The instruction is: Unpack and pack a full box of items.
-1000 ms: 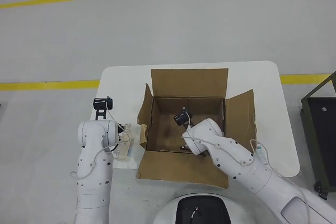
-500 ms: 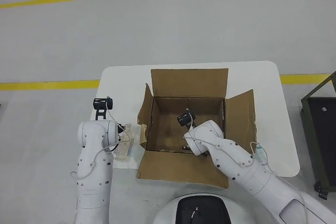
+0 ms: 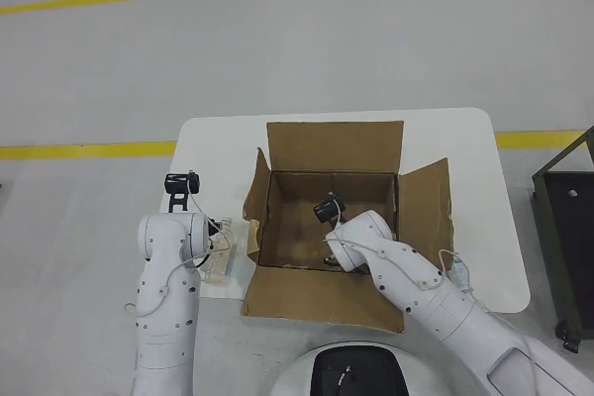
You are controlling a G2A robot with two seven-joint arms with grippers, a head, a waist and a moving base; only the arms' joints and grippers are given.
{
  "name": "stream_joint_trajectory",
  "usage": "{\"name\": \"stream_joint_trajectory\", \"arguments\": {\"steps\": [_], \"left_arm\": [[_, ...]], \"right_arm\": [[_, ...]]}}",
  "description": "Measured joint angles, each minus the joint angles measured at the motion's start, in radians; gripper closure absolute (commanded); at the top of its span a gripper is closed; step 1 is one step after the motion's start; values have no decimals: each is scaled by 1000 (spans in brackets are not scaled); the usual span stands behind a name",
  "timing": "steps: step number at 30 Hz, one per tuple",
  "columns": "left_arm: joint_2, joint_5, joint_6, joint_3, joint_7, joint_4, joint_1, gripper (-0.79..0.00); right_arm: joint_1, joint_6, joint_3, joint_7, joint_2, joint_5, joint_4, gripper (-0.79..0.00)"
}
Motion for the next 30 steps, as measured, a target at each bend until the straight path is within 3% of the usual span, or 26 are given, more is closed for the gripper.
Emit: {"name": "stream_joint_trajectory", "arguments": {"steps": [7, 30], "left_arm": [[0, 0, 0, 0, 0, 0, 0, -785], [0, 0, 0, 0, 0, 0, 0, -785]], "right_arm": [[-10, -4, 4, 8, -9, -5, -5, -385], [-39, -23, 46, -6, -28, -40, 10, -366]]}}
